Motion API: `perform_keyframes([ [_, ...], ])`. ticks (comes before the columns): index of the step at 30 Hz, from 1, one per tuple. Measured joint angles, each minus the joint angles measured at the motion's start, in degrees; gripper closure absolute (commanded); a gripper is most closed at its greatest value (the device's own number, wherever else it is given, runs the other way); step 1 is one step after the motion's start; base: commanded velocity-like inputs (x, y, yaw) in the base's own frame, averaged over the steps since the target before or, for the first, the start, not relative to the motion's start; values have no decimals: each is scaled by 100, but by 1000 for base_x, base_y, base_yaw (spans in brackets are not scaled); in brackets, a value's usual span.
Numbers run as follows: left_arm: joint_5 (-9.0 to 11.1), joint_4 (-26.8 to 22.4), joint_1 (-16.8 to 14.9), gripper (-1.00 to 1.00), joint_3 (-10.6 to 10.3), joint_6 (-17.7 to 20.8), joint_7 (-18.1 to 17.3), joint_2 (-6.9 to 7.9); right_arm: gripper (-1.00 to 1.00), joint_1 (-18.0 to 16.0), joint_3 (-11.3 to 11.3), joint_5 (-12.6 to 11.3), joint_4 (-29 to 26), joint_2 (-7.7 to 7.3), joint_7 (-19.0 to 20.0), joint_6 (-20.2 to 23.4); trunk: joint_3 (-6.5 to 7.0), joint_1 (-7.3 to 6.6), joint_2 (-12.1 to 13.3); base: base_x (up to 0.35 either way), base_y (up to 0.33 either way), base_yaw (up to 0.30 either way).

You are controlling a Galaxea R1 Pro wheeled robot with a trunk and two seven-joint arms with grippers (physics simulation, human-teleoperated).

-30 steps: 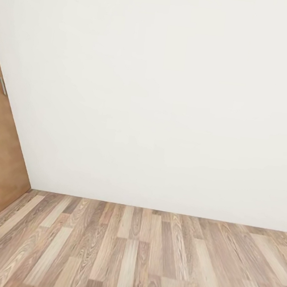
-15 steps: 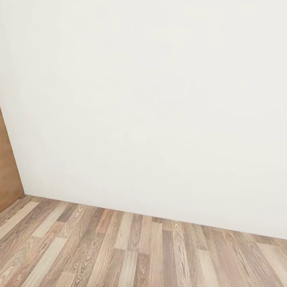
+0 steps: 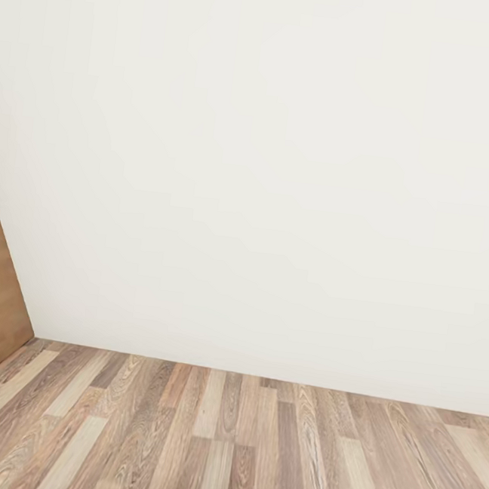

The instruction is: In the bedroom, move the book from the bed onto either nightstand, and place the two sandals side by side next to the bed.

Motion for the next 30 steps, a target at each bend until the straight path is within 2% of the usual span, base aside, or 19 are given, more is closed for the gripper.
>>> perform_keyframes([
  [30,25,-5,0,-100,24,-7,0,13,-100,0,0,0,0,0,-7,-1,0,0,0,327,0,0],
])
